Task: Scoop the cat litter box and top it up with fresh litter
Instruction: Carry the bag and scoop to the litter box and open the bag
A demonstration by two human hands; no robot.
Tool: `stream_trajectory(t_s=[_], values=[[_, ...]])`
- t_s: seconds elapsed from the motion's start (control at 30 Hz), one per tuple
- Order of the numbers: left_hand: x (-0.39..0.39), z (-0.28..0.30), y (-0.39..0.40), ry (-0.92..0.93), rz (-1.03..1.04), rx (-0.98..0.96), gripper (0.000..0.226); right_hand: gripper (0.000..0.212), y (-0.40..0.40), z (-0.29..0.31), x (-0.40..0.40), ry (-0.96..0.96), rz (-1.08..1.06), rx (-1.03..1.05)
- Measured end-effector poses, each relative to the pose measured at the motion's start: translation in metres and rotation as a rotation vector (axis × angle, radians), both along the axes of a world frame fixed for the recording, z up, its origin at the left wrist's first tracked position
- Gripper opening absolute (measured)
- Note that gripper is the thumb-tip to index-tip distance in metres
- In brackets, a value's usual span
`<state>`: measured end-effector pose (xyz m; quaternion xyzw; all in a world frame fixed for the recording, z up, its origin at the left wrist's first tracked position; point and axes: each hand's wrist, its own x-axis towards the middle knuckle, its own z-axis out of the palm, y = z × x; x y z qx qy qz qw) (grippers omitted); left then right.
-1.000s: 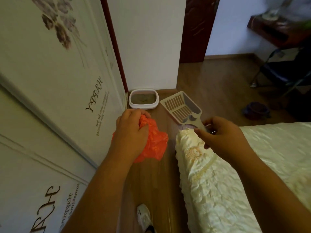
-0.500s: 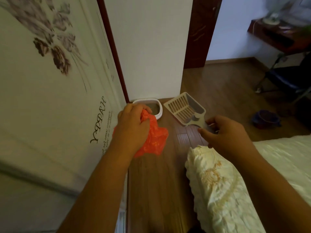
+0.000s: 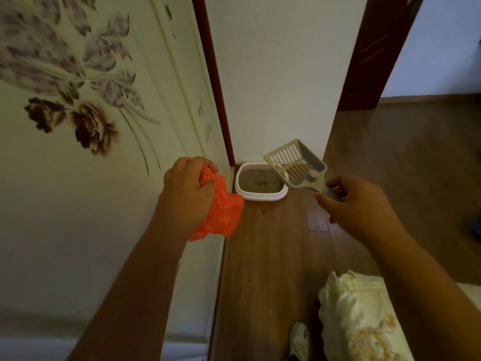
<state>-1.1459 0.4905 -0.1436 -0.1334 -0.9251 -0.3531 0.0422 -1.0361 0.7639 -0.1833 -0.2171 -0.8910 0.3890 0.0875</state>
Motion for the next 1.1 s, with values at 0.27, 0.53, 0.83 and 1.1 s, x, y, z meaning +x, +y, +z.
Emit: stream_trajectory(t_s=[0.27,0.53,0.83,1.1], values=[[-0.059,-0.003,0.058,-0.003,0.062,0.02,0.023,0.039,0.062,0.004,-0.105,0.002,0.102,-0.02],[-0.129,-0.015,0.102,-0.057,0.037,0.01,0.02,0.04,0.1,-0.004,-0.162,-0.04,0.118,-0.044],[-0.245,-0.025,0.157,-0.076,-0.105,0.095,0.022,0.035,0.133,-0.005,-0.237,-0.069,0.006,0.05],[-0.363,-0.017,0.184,-0.09,-0.244,0.076,0.017,0.027,0.138,0.007,-0.324,-0.088,-0.162,0.015]])
